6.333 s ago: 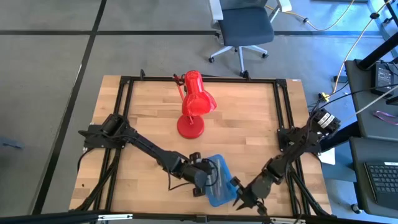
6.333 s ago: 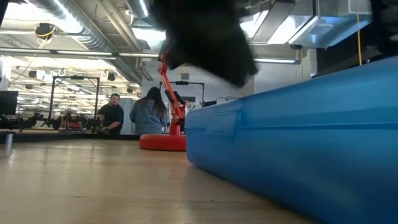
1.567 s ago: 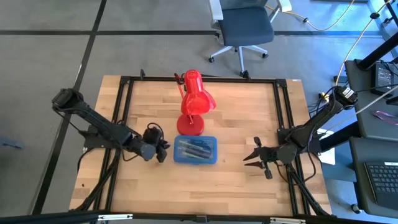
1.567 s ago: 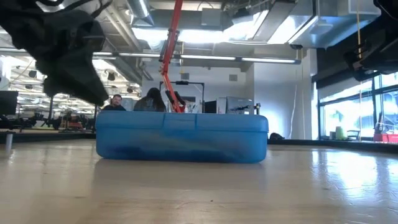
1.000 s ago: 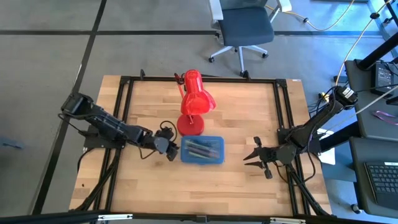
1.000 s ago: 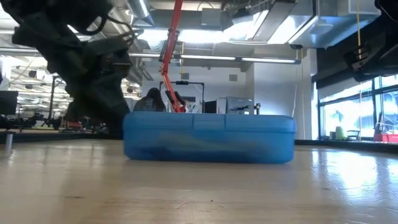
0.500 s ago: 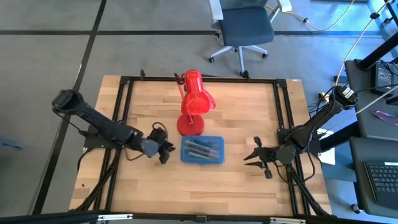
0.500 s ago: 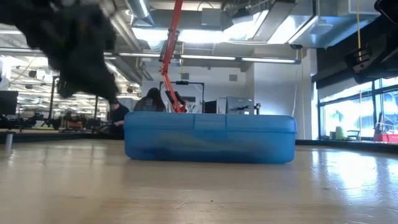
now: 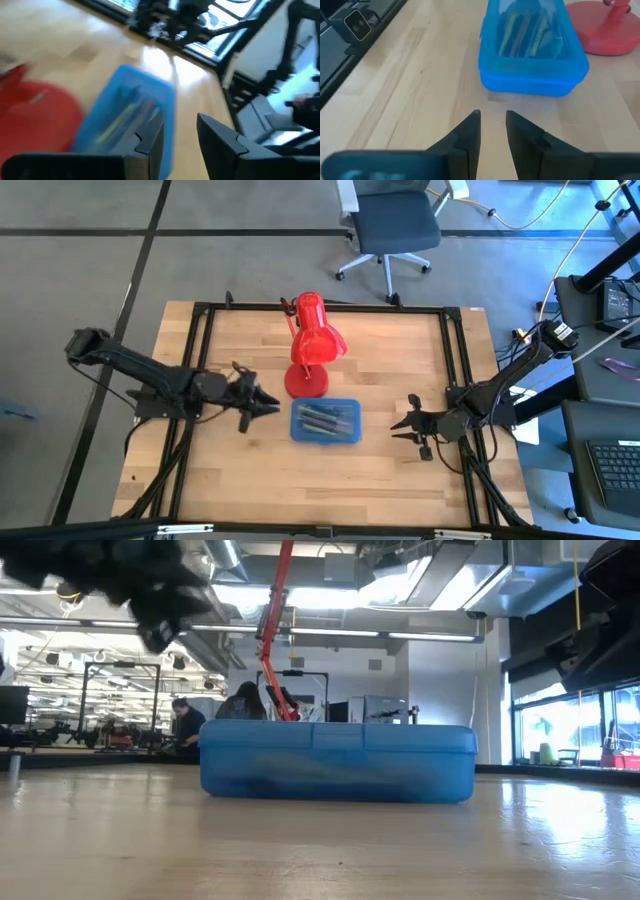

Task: Pick & place school supplies into a supply box
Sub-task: Return to Home Position

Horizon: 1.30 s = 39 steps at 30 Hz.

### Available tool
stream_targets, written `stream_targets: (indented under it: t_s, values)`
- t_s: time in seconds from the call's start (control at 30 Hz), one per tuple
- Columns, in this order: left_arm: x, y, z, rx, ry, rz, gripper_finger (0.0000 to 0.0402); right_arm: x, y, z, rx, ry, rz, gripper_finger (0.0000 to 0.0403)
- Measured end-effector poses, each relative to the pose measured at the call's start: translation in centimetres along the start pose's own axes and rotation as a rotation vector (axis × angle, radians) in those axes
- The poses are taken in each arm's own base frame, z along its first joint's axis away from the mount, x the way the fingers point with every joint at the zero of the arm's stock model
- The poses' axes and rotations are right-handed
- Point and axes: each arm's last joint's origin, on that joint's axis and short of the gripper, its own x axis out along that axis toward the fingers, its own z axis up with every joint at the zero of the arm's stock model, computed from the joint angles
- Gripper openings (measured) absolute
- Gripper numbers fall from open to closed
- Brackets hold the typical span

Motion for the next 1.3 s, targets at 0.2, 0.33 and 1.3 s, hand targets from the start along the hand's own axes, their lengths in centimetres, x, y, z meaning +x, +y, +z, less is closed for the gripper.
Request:
stream_targets:
  t_s: [0.2,0.33,1.3]
  values:
    - [-4.2,3.1,-2.5,-0.026,-0.210,0.119,0.0109,0.1,-0.2,-0.3,0.003,-0.009,-0.002,0.0097]
    - [-5.3,4.2,-4.0,-0.032,-0.257,0.104,0.0106,0.2,-0.7,-0.5,0.026,-0.032,-0.027,0.0097]
    - [-8.7,6.3,-4.0,0.321,-0.286,0.071,0.0106,-2.1,-4.8,-2.2,0.085,-0.371,-0.023,0.0097]
